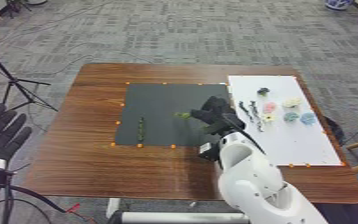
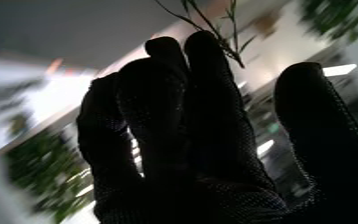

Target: Arrange flowers

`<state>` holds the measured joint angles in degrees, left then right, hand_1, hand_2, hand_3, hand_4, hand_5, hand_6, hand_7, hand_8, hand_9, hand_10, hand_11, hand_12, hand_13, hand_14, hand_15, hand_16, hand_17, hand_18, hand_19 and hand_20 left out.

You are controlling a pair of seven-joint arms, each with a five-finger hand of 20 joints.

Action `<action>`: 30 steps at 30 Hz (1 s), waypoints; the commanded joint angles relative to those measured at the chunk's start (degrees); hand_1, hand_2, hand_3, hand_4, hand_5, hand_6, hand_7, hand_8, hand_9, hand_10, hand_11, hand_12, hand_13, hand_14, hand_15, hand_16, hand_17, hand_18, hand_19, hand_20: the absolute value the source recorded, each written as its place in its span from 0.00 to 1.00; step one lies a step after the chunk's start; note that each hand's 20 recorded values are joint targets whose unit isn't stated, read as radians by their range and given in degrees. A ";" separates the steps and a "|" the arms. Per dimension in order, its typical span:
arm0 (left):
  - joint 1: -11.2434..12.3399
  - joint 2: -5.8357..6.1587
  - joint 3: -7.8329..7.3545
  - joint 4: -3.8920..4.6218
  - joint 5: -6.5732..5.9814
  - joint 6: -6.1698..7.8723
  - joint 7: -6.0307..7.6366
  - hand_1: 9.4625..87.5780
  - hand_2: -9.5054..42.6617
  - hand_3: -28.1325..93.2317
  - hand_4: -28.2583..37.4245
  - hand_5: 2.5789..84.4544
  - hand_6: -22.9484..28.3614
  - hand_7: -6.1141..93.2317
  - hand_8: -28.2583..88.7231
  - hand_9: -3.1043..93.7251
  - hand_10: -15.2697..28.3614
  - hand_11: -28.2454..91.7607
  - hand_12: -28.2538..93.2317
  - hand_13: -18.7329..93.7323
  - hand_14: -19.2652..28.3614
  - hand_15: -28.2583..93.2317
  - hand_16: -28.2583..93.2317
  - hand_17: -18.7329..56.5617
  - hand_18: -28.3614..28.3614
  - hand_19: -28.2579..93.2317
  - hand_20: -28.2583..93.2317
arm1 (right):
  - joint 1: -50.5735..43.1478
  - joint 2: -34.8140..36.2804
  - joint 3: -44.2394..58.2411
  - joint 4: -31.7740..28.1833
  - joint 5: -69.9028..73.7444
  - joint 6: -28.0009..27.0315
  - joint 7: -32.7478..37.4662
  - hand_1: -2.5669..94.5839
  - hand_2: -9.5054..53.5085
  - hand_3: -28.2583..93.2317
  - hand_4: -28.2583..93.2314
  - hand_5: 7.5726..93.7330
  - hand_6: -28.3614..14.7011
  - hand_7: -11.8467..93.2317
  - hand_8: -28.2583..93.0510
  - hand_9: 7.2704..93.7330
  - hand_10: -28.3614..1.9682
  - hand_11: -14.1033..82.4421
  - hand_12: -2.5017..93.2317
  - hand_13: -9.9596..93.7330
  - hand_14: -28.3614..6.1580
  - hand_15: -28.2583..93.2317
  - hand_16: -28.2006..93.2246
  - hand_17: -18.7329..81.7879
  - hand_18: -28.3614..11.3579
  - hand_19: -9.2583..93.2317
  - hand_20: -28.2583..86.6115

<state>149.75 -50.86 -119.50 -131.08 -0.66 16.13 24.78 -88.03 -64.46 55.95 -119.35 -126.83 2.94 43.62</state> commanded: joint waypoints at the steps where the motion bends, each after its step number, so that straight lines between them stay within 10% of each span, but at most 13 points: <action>1: 1.69 -1.29 -1.69 -0.90 -0.25 -0.43 1.07 0.18 0.52 0.77 0.00 0.43 0.60 0.16 0.19 0.38 0.67 0.37 0.35 0.38 0.69 0.44 0.22 0.21 0.68 0.37 0.34 | -3.67 6.19 5.98 -1.32 4.09 1.87 -2.62 0.34 0.26 0.82 0.09 0.70 0.44 0.27 0.17 0.71 0.18 0.28 0.18 0.84 0.48 0.78 0.47 0.54 0.00 0.91 0.58; 30: 0.44 -1.24 0.29 -0.68 0.35 0.21 -0.31 0.17 0.52 0.77 0.00 0.43 0.60 0.16 0.19 0.38 0.67 0.37 0.35 0.38 0.69 0.44 0.22 0.21 0.68 0.37 0.34 | 7.11 -3.66 -11.82 10.41 -2.34 -3.87 -13.63 0.38 0.24 0.86 0.07 0.65 0.45 0.25 0.15 0.62 0.27 0.28 0.17 0.78 0.47 0.81 0.46 0.49 0.04 0.87 0.57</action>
<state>149.91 -51.54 -119.24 -131.47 -0.59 16.20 24.79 -82.20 -66.82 47.03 -109.67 -125.21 2.07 28.82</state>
